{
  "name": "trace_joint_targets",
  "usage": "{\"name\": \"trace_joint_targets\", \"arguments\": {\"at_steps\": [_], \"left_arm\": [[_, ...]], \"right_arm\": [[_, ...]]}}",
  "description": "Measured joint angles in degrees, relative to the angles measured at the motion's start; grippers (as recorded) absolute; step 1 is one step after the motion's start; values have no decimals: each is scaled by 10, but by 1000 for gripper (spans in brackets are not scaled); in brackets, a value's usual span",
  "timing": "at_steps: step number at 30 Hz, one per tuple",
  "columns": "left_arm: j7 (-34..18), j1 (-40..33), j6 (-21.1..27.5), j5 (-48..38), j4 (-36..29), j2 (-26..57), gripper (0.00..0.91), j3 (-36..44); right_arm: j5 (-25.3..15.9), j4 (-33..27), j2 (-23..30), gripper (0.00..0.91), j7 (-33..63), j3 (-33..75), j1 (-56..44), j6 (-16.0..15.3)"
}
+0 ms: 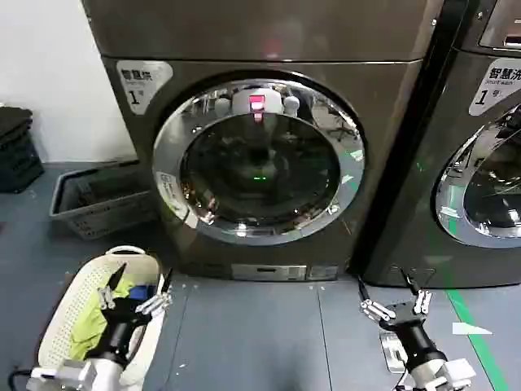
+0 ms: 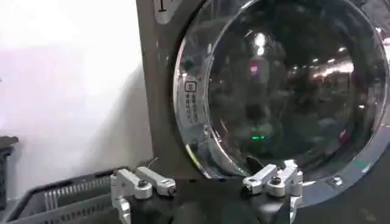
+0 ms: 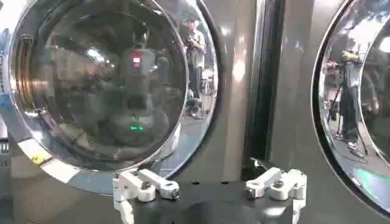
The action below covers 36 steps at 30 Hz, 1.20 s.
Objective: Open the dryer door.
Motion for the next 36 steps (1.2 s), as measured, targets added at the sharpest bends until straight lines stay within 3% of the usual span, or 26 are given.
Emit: {"name": "trace_joint_targets", "arguments": {"at_steps": [4, 17, 36], "left_arm": [[0, 1, 0, 0, 0, 1, 907, 1], [3, 9, 0, 8, -7, 1, 907, 2], [14, 31, -2, 23, -28, -7, 907, -2]], "right_arm": [[9, 6, -24, 907, -1, -17, 13, -13], [107, -3, -158, 907, 20, -90, 119, -57], [247, -58, -315, 907, 43, -291, 356, -59]]}}
